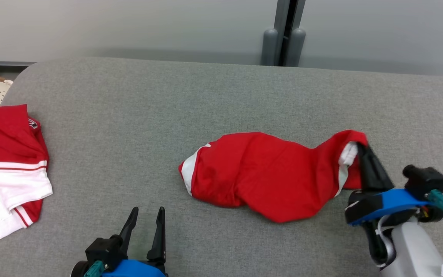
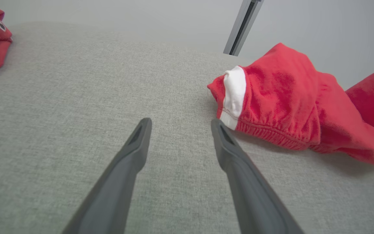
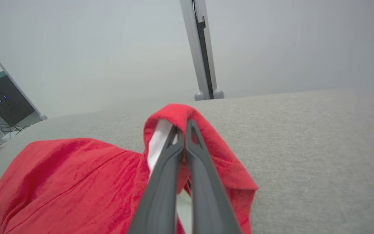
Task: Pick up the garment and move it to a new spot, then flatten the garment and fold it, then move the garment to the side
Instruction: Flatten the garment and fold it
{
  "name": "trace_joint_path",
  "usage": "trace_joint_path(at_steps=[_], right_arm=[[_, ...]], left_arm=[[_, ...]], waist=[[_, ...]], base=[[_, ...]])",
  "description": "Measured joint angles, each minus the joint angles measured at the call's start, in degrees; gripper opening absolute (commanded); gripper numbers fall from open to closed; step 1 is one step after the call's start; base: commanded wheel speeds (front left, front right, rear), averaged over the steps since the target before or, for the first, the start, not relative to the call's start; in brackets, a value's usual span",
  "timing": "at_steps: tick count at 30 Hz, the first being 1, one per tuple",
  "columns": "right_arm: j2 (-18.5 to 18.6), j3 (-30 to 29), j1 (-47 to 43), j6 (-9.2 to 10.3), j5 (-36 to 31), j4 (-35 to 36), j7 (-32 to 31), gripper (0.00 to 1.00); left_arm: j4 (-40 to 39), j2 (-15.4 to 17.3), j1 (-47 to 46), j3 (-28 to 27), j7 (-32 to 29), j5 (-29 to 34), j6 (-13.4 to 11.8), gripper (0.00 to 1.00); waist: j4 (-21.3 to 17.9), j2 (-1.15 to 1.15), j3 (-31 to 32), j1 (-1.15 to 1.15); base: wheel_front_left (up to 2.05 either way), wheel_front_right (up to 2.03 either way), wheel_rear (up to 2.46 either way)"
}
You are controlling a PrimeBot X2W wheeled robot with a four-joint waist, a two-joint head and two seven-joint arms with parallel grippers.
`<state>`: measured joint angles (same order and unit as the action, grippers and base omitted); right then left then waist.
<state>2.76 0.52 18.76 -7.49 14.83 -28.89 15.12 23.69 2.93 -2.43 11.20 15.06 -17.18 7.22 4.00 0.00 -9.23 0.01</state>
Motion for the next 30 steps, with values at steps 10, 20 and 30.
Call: trace_joint_path(at_steps=[10, 20, 30], right_arm=[[1.79, -14.70, 8.49, 0.01, -7.57, 18.67, 0.00, 0.00], [2.57, 8.26, 6.20, 0.00, -7.12, 18.34, 0.00, 0.00], [0.05, 36.80, 4.47, -0.01, 5.61, -0.52, -0.38, 1.00]], left_arm=[[0.44, -0.02, -0.01, 2.12, 0.00, -0.44, 0.00, 1.00], [1.47, -0.02, 1.25, 4.05, 0.01, -2.09, 0.00, 1.00], [3.01, -0.01, 1.08, 4.70, 0.01, -2.59, 0.00, 1.00]], waist=[[0.30, 0.00, 1.69, 0.00], [5.85, 0.00, 4.23, -0.01], [9.86, 0.00, 2.89, -0.01]], base=[[0.00, 0.00, 0.00], [0.00, 0.00, 0.00], [0.00, 0.00, 0.00]])
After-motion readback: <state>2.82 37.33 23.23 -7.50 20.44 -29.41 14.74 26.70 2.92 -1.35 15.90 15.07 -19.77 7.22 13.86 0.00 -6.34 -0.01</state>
